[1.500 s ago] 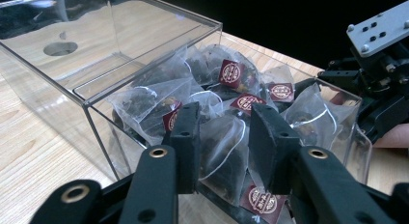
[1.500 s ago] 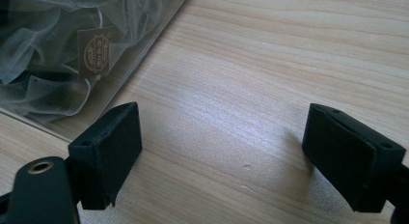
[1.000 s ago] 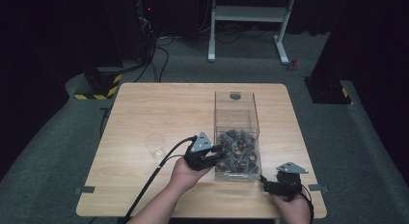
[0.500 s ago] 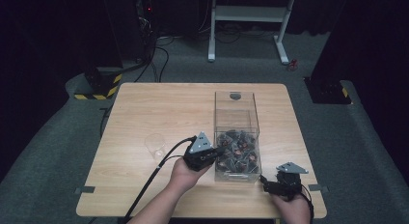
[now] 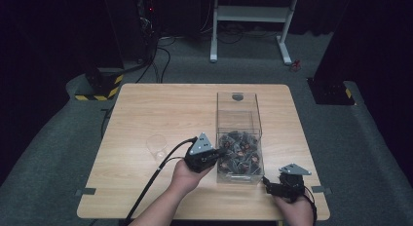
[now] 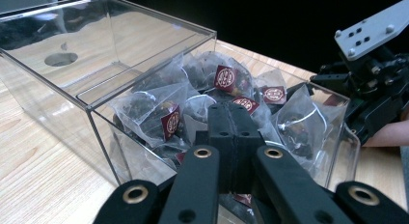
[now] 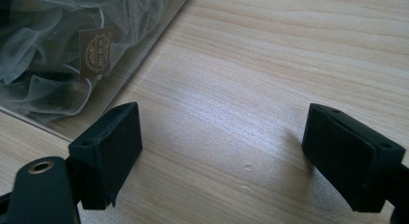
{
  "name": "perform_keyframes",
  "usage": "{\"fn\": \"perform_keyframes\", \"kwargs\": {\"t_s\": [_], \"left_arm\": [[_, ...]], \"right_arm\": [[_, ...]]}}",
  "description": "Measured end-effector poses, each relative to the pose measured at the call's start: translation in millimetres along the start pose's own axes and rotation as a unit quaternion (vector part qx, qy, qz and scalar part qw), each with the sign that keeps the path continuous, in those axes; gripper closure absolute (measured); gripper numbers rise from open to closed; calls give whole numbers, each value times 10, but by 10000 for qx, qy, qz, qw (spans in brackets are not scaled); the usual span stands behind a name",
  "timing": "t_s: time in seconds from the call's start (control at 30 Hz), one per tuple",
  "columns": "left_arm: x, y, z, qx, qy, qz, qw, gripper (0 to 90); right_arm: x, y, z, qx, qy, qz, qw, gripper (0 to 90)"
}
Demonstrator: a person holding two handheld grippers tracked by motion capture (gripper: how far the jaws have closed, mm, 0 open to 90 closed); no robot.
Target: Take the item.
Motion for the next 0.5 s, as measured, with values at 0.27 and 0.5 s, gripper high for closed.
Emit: {"fn": "perform_keyframes", "kwargs": {"t_s": [0.27,0.5], "left_arm": [[-48,-44,-3,-48,58,-147,9999,900],[-80,-65,6,-86,88,-232,9997,900]], "right_arm": [[0,0,0,0,-1,0,10000,140],[0,0,0,-1,0,0,10000,140]]}}
Point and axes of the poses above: each handheld gripper's, and its own axes: x roughly forward along the jaws, y roughly out of its underside, z roughly to its left, the point moved 10 cm from there along x, roughly forward along the jaws, and after that the axes turned 4 degrees about x, right-handed, at the moved point
